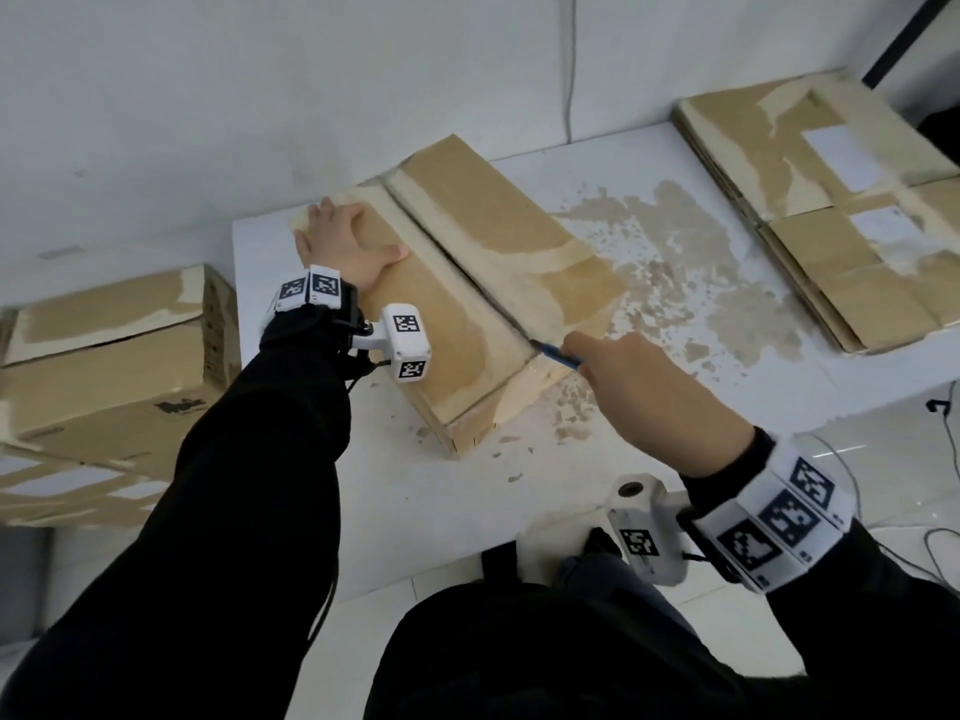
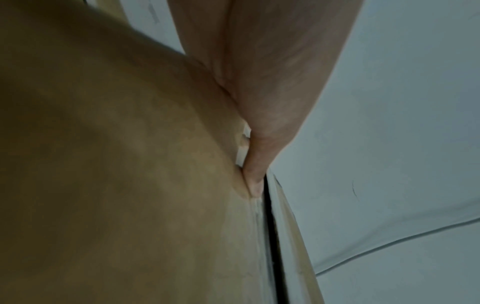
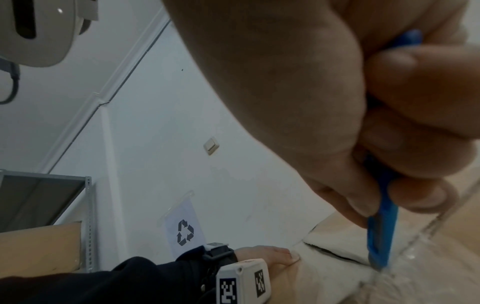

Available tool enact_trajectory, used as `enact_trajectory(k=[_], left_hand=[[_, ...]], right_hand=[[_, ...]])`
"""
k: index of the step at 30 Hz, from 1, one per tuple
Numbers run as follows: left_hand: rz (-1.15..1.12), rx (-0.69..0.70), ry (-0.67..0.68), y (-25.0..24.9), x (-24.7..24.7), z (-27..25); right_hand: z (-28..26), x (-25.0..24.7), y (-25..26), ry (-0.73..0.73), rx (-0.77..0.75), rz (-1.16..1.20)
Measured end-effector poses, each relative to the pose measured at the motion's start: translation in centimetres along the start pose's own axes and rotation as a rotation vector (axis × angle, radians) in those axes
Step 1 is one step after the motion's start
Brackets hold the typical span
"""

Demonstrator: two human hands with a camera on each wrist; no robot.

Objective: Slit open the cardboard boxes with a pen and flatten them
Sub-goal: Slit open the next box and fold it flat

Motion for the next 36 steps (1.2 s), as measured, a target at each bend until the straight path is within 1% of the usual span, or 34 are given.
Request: enact_trajectory(k=[4, 6, 8, 10, 11, 12, 13, 17, 20, 22, 25, 29, 31, 34, 36], left_hand=[[0.056, 0.014, 0.022, -1.0, -0.8, -0.9], [0.061, 0.104, 0.060, -2.9, -1.5, -2.3], [0.131, 0.294, 0.136, -5.8, -1.9, -4.7], [0.272, 0.538, 0.250, -9.1, -1.5, -7.9], [0.345, 0.635, 0.306, -10.5, -1.0, -9.4], [0.420, 0.706, 0.347, -11.5, -0.6, -10.5], [0.496, 0.744, 0.371, -12.3, -0.2, -11.3], [0.715, 0.824, 0.391, -13.6, -0.3, -11.6], [0.824, 0.890, 0.428, -14.1, -0.2, -11.7], [0.839, 0.908, 0.466, -14.2, 0.2, -11.8], [0.855, 0.890, 0.519, -14.1, 0.7, -11.9], [0.897, 0.852, 0.568, -14.6, 1.1, -11.7], [0.964, 0.881, 0.563, -15.4, 1.3, -11.7], [1.077, 0.947, 0.566, -16.8, 1.7, -11.8], [1.082, 0.961, 0.577, -17.3, 1.9, -11.8]], right_hand=[[-0.9, 0.7, -1.1, -0.043, 0.025, 0.089], [-1.0, 0.9, -1.4, -0.056, 0.038, 0.123], [-1.1, 0.8, -1.6, -0.058, 0.035, 0.151], [-1.2, 0.7, -1.8, -0.064, 0.019, 0.176], [-1.2, 0.7, -1.9, -0.064, 0.013, 0.189], [-1.2, 0.7, -2.1, -0.061, 0.009, 0.206], [-1.2, 0.8, -2.3, -0.058, 0.010, 0.236], [-1.1, 1.1, -3.2, -0.053, 0.031, 0.454], [-0.9, 1.2, -3.8, -0.047, 0.033, 0.501], [-0.7, 1.4, -4.1, -0.028, 0.038, 0.522], [-0.4, 1.6, -4.6, 0.016, 0.060, 0.559], [-0.2, 1.7, -5.5, 0.115, 0.148, 0.761], [-0.2, 1.7, -5.7, 0.142, 0.177, 0.839], [-0.3, 1.4, -5.5, 0.141, 0.171, 0.865], [-0.4, 1.4, -5.4, 0.141, 0.171, 0.894]])
Point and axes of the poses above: each hand's wrist, its own z-axis towards the middle knuckle, its own x-axis out of the palm, y = z × x, the point moved 6 cm from there along z, towards the middle knuckle, and after that the axes turned 12 degrees about z, right-handed, at the moved point
